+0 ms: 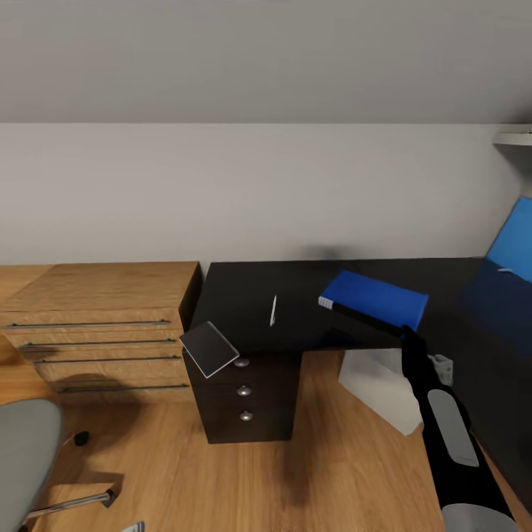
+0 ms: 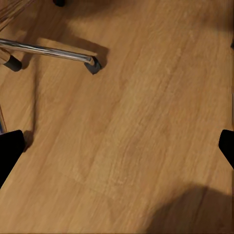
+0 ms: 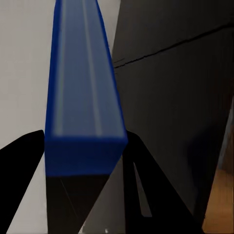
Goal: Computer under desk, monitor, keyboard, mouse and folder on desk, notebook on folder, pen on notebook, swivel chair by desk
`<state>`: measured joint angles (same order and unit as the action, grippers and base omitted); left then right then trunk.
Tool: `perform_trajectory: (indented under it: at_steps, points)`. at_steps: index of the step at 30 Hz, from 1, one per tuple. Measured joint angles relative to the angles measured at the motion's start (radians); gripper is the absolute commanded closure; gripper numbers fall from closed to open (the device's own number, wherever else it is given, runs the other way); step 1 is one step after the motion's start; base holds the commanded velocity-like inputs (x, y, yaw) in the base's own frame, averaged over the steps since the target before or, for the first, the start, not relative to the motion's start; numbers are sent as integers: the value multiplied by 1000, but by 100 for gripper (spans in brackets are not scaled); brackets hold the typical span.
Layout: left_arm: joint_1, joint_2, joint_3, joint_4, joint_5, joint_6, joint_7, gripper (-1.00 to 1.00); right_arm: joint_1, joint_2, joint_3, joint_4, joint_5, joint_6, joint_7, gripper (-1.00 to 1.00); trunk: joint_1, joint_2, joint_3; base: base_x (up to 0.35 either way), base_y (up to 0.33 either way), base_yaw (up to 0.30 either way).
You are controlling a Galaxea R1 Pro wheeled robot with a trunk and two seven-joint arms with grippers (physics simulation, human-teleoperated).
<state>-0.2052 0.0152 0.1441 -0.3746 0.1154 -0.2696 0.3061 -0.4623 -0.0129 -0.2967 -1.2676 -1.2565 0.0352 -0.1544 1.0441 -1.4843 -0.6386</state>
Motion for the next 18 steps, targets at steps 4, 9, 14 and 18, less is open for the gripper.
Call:
perform_trajectory:
  at_steps: [4,9,14,18]
  points:
    - [0,0,0,0,0,0,0,-100,0,1,1,3,10,-21,0,100,0,0,-4,0,0,-199]
    - [0,0,0,0,0,0,0,-100,0,1,0,3,12,-35,-1,100,0,0,-10,0,0,-199]
    - [0,0,0,0,0,0,0,-100,0,1,1,3,12,-50,-1,100,0,0,-15,0,0,-200]
    - [0,0,0,0,0,0,0,-100,0,1,1,3,12,-52,-1,100,0,0,-19,0,0,-201]
